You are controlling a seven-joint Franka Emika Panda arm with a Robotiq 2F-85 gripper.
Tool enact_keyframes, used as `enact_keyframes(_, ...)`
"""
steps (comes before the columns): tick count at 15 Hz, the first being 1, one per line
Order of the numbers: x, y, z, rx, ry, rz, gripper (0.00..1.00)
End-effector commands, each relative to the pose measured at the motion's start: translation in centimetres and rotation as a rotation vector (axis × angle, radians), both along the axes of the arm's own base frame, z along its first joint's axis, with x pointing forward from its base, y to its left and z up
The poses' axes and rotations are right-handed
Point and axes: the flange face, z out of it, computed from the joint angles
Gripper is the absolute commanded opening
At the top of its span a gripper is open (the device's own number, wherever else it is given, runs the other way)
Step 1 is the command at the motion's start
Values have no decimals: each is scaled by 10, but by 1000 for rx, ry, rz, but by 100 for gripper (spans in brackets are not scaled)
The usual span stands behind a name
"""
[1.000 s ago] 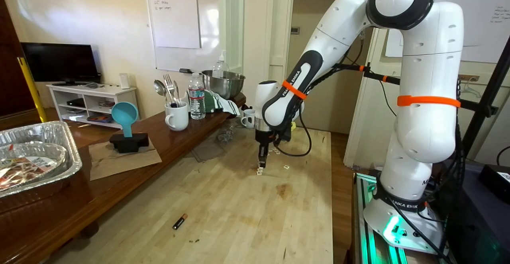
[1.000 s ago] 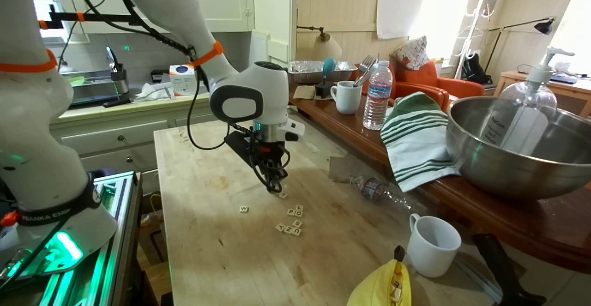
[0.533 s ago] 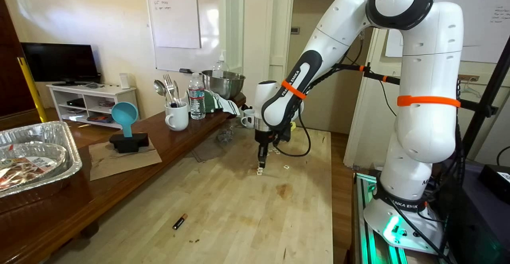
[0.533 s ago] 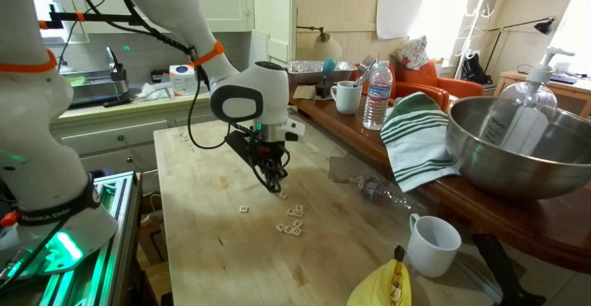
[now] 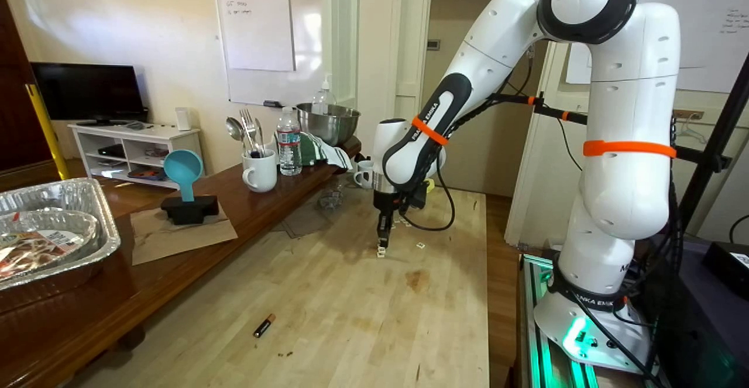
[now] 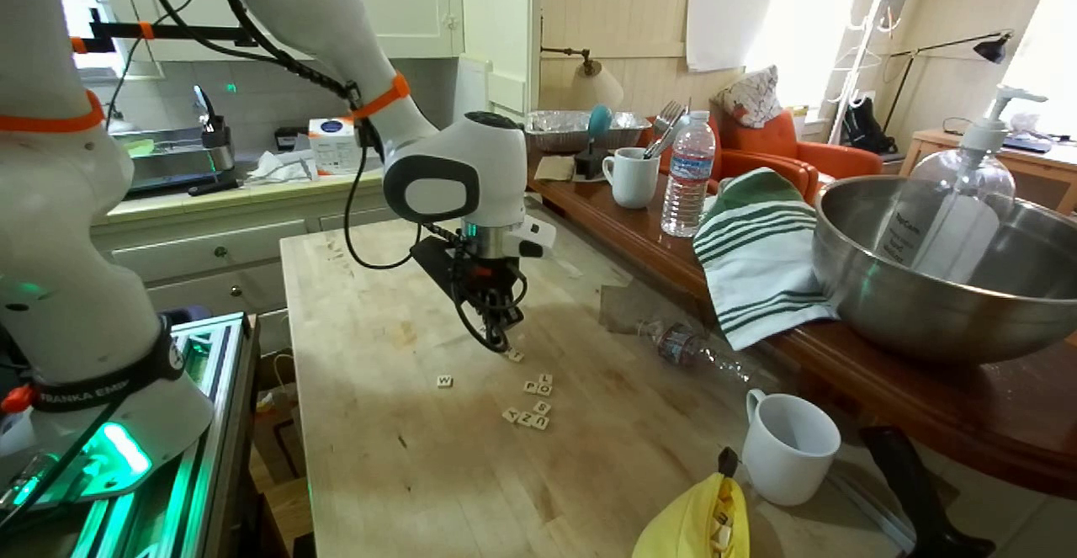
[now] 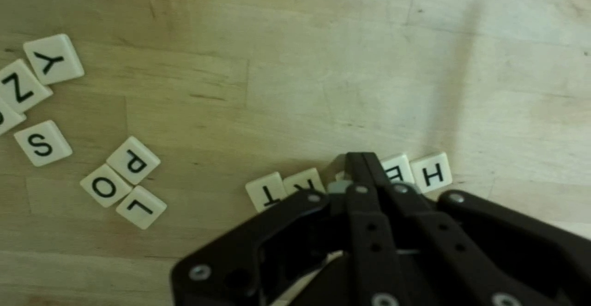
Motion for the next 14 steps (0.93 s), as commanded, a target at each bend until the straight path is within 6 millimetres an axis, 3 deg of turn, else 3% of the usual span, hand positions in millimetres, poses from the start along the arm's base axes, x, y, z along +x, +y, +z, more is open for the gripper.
enact_keyframes(1, -2, 2, 0, 16, -10, -9, 0)
enact_keyframes(10, -7, -3, 24, 15, -61, -29, 0)
enact_keyframes(14, -4, -14, 23, -9, -67, -2, 0)
